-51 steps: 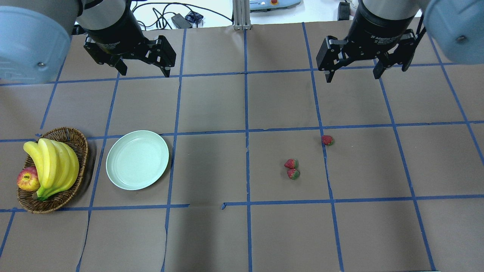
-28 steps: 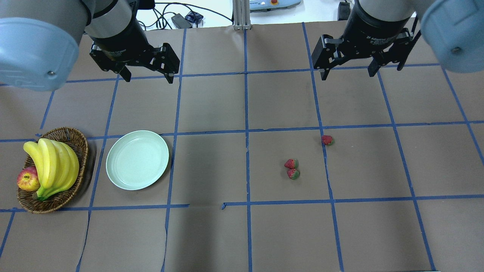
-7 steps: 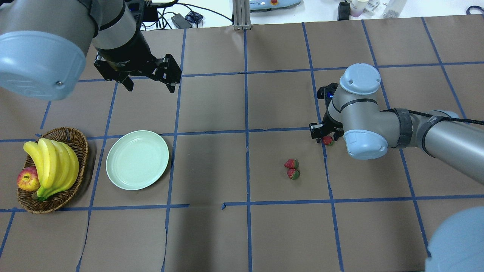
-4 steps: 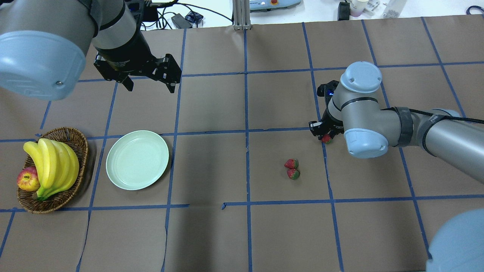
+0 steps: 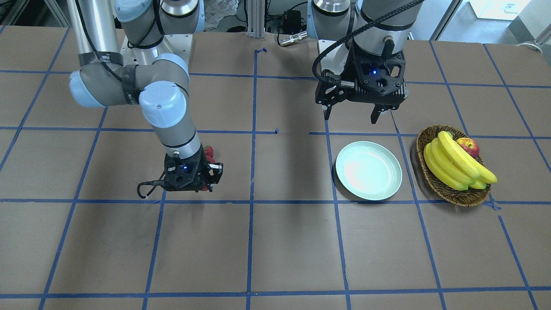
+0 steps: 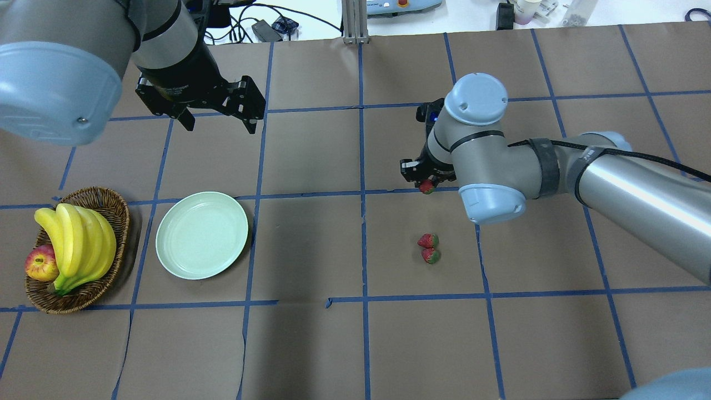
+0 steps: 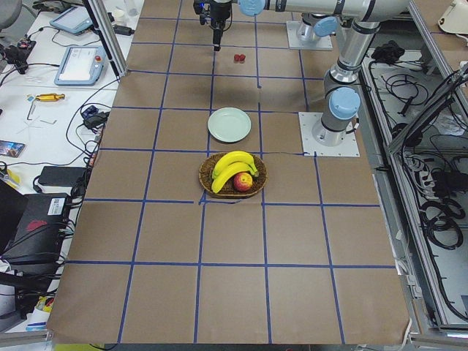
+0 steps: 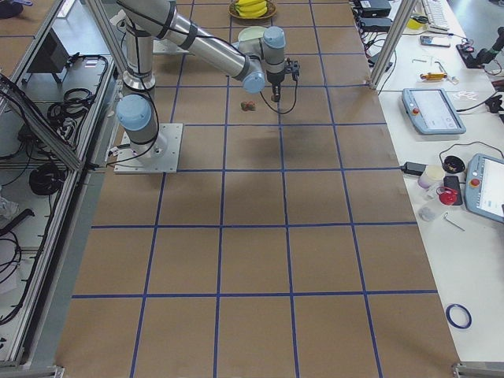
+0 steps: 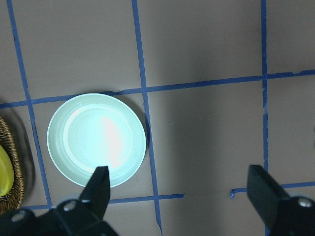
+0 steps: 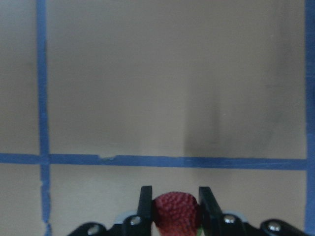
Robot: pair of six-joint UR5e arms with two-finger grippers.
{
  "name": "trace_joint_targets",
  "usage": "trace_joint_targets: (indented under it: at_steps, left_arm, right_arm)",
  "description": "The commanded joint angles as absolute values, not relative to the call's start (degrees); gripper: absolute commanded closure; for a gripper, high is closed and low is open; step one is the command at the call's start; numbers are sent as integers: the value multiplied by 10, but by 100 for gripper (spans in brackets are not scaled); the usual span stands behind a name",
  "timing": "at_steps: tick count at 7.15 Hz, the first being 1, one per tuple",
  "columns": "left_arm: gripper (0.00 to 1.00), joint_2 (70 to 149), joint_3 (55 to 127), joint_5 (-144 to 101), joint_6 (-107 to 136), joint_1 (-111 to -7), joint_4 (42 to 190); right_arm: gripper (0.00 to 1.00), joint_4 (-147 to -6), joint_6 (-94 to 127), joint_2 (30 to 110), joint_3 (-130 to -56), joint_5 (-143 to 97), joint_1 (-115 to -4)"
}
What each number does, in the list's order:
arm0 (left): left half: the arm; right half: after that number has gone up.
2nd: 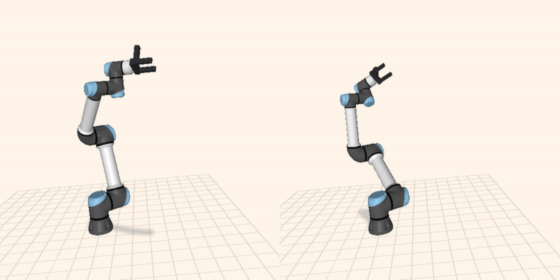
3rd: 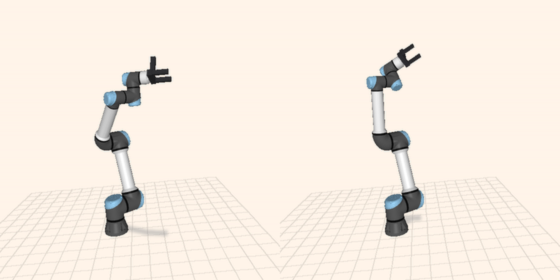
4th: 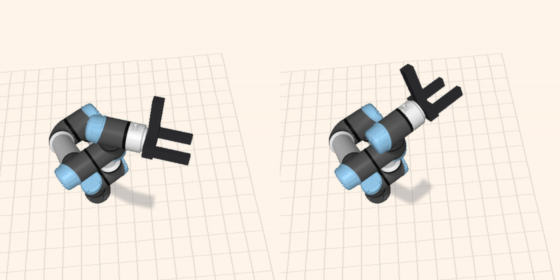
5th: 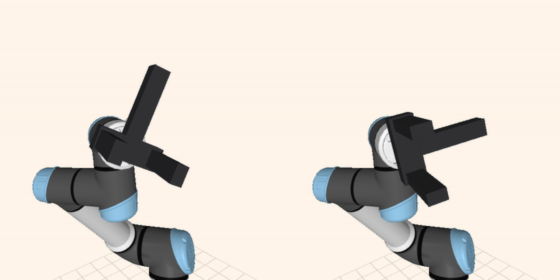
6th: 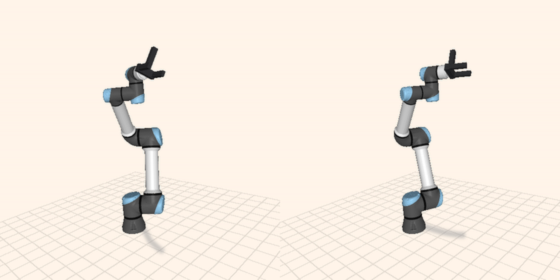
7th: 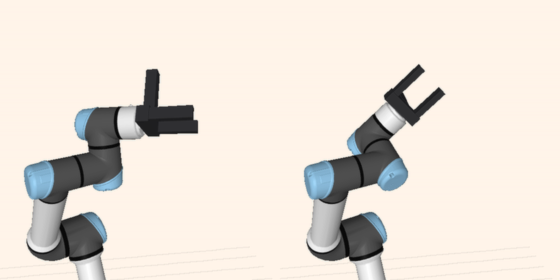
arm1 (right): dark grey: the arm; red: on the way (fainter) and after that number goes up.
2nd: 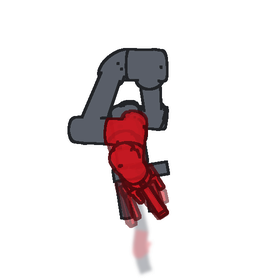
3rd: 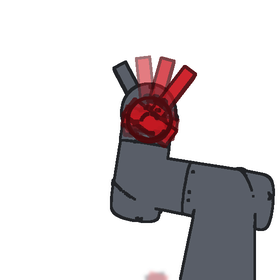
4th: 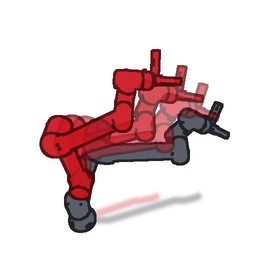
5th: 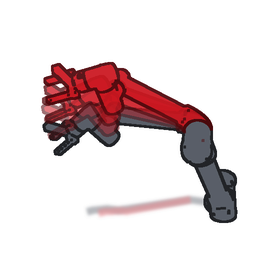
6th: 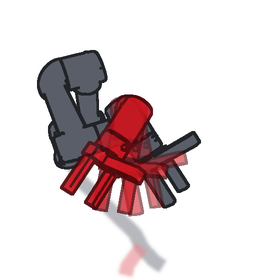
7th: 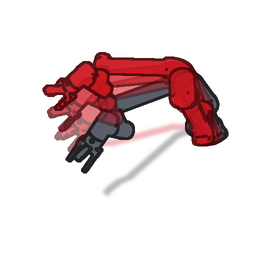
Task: Collect all strawberries into plate
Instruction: 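Carry the strawberry toward the plate and release it on the table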
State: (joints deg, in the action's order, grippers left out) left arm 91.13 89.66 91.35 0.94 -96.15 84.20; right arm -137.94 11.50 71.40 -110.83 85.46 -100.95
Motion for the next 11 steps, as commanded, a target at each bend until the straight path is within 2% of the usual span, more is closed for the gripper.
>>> trace_joint_targets:
  at_steps: [1,4,5,6,9,11]
  left_arm:
    - [0,910,899,914,9,-962,842]
    - [0,910,896,912,8,-961,842]
    - [0,910,898,914,10,-962,842]
    - [0,910,898,913,9,-962,842]
    - [0,910,897,912,9,-962,842]
    - [0,909,898,912,9,-962,842]
  right_arm:
    - [100,-1383,240,695,-1073,827,-1098]
    - [98,-1384,277,635,-1044,824,-1172]
    - [70,-1382,274,627,-1048,822,-1176]
    - [1,-1381,272,623,-1049,818,-1176]
    - [0,-1371,255,647,-1046,829,-1163]
    - [0,-1252,139,695,-1049,859,-1102]
